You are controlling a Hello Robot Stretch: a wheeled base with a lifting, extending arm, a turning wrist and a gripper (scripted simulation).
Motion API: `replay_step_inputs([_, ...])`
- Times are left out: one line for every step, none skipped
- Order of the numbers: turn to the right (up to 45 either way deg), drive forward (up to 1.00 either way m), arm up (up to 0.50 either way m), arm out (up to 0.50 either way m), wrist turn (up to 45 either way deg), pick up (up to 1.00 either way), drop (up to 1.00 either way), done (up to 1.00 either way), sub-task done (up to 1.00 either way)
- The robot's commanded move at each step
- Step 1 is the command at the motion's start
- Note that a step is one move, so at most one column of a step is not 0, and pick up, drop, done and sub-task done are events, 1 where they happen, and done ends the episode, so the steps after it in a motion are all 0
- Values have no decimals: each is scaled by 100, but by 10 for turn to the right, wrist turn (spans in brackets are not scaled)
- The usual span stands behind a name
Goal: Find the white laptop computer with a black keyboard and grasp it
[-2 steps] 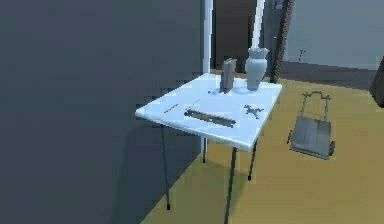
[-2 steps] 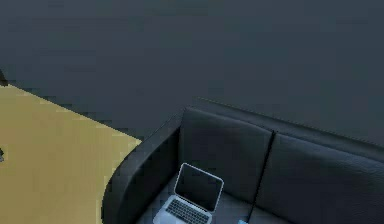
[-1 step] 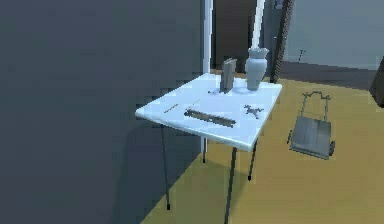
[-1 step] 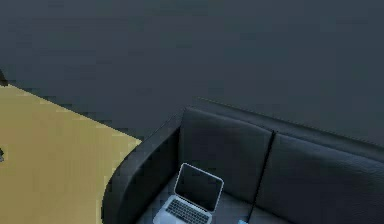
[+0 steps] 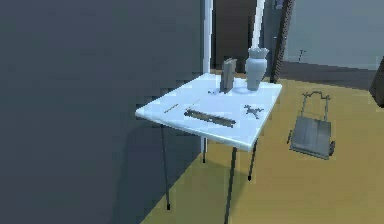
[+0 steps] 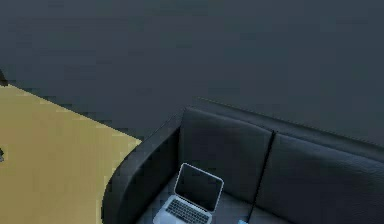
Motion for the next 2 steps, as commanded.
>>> replay_step_inputs([0, 0, 0, 0, 450, 0, 0, 0, 0])
replay_step_inputs([0, 0, 0, 0, 450, 0, 0, 0, 0])
